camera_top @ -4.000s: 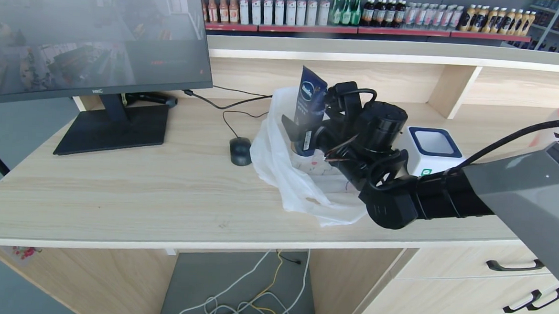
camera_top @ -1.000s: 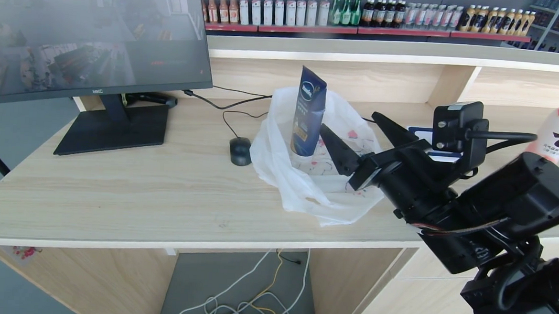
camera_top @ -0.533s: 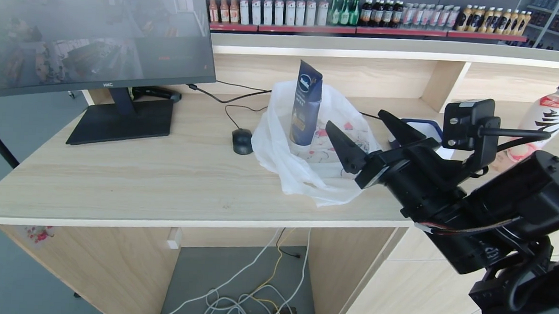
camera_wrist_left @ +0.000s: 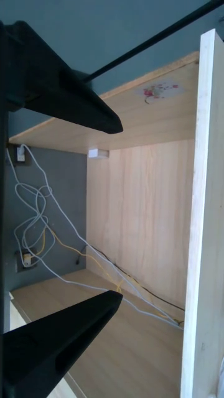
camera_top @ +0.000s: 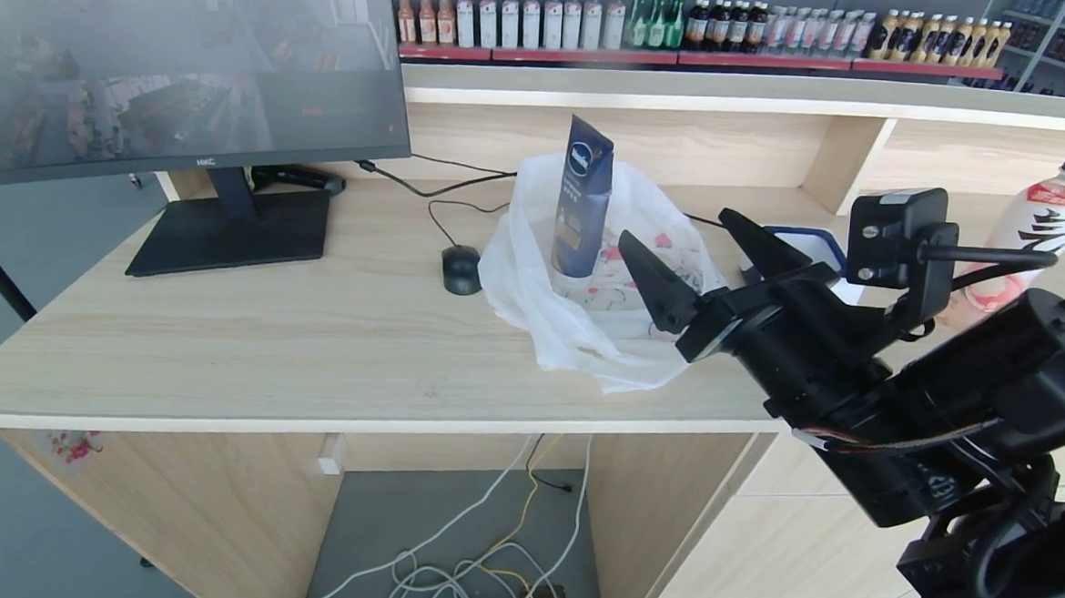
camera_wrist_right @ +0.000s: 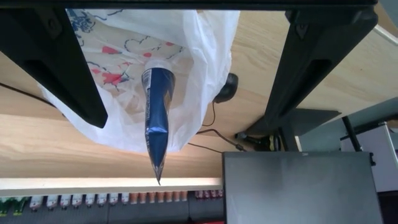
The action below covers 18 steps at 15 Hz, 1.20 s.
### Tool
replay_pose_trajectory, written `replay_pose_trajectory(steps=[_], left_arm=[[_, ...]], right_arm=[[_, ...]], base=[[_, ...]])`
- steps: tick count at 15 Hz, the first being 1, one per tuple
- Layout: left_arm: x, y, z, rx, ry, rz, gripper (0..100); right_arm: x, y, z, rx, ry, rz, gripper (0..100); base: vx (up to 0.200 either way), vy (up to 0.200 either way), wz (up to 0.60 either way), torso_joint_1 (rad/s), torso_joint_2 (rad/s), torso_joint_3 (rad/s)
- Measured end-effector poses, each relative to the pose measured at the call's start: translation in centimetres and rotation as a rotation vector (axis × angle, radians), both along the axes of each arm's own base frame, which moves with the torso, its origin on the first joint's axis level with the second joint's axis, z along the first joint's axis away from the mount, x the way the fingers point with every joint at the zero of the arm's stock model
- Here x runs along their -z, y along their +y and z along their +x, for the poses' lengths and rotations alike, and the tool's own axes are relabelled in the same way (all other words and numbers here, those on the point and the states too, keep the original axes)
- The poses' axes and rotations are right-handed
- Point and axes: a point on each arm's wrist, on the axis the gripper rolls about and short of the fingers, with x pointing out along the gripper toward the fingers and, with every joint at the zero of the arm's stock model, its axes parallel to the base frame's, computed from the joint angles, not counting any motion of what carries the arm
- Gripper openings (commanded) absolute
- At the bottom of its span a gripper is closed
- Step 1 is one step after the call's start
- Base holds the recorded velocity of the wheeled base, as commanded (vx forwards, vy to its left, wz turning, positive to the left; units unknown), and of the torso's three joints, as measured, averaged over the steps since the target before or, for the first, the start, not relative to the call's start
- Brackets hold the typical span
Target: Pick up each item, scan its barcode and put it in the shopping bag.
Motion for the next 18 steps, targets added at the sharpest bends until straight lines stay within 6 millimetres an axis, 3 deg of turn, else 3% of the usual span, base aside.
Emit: replay_pose_trajectory(steps=[2,18], left_arm=[[0.00,0.00,0.00,0.000,0.000,0.001,100],[0.00,0.00,0.00,0.000,0.000,-0.010,100]], right_arm=[[0.01,-0.08,-0.08,0.001,0.001,-0.001,100],[0.18,-0.92,0.51,0.034,0.007,-0.004,100]], base=[[0.000,0.000,0.00,0.000,0.00,0.000],[0.000,-0.200,0.00,0.004,0.00,0.003]])
